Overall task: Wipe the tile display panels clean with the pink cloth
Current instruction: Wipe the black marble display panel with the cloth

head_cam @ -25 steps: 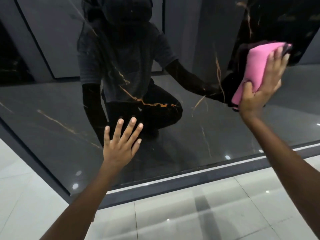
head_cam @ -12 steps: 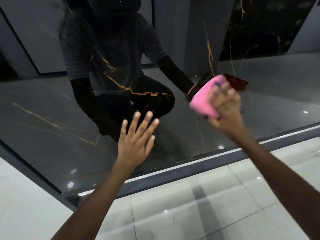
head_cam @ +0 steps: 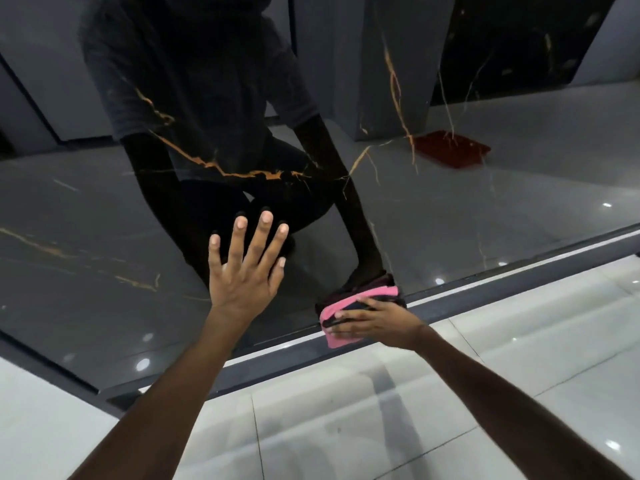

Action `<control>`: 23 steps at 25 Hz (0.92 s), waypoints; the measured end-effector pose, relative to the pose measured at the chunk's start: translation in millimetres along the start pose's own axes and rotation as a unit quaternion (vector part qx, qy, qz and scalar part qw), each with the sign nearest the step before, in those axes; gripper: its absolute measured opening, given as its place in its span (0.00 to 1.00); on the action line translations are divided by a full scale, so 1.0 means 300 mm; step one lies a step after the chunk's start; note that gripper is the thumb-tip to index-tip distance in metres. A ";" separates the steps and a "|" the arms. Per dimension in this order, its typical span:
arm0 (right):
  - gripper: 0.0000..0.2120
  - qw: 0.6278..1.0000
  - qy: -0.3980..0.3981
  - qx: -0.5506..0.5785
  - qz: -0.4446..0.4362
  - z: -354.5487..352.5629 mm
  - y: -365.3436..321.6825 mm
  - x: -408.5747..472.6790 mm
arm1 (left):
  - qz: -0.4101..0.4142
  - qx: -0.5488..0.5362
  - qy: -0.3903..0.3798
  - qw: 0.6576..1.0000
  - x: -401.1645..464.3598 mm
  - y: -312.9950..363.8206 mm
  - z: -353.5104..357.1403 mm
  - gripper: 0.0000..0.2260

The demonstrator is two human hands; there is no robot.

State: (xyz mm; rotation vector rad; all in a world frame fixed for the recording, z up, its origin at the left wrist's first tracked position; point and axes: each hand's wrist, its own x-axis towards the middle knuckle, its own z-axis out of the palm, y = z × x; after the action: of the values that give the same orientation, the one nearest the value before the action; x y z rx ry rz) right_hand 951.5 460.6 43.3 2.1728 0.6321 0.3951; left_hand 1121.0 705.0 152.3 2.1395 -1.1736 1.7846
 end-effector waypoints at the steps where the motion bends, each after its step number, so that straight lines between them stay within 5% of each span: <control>1: 0.41 0.999 0.025 0.027 0.040 -0.023 0.084 -0.022 | -0.012 -0.017 -0.009 1.000 0.000 0.006 -0.020 0.27; 4: 0.39 0.936 0.170 0.082 0.298 -0.211 0.474 -0.093 | -0.038 -0.099 0.005 0.994 0.101 0.014 -0.093 0.30; 7: 0.39 0.741 0.319 0.159 0.569 -0.443 0.961 -0.168 | -0.076 -0.127 0.074 0.986 0.418 -0.067 -0.155 0.28; 9: 0.38 0.611 0.418 0.201 0.641 -0.545 1.123 -0.162 | -0.113 -0.092 0.068 0.987 0.595 -0.113 -0.170 0.25; 10: 0.37 0.586 0.437 0.214 0.648 -0.559 1.127 -0.129 | -0.122 -0.058 0.056 0.989 0.627 -0.117 -0.163 0.25; 12: 0.37 0.640 0.427 0.190 0.610 -0.522 0.995 -0.013 | -0.123 -0.008 0.038 0.992 0.609 -0.101 -0.138 0.26; 13: 0.37 0.727 0.389 0.160 0.543 -0.494 0.860 0.063 | -0.117 0.000 0.032 0.993 0.595 -0.096 -0.131 0.26; 15: 0.37 0.923 0.257 0.070 0.276 -0.443 0.601 0.149 | -0.106 -0.002 0.024 0.994 0.602 -0.105 -0.139 0.26; 16: 0.37 0.969 0.186 0.023 0.161 -0.430 0.542 0.148 | -0.104 -0.006 0.021 0.994 0.617 -0.112 -0.147 0.26; 18: 0.37 0.985 0.137 -0.014 0.103 -0.432 0.630 0.098 | -0.113 -0.016 0.012 0.993 0.627 -0.113 -0.165 0.26; 20: 0.38 0.956 0.183 0.005 0.231 -0.519 0.855 0.043 | -0.121 -0.072 0.008 0.990 0.619 -0.105 -0.194 0.26; 22: 0.41 0.861 0.246 0.071 0.440 -0.663 1.151 -0.036 | -0.114 -0.122 0.029 0.986 0.702 -0.141 -0.247 0.28; 23: 0.40 0.783 0.285 0.142 0.534 -0.748 1.299 -0.084 | -0.113 -0.128 0.049 0.984 0.785 -0.183 -0.275 0.28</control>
State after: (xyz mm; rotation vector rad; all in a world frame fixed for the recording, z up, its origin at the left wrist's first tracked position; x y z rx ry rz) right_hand 942.6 377.7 486.0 2.5183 -0.3836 1.6873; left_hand 1091.1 675.1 404.2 1.9288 -1.0271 1.5334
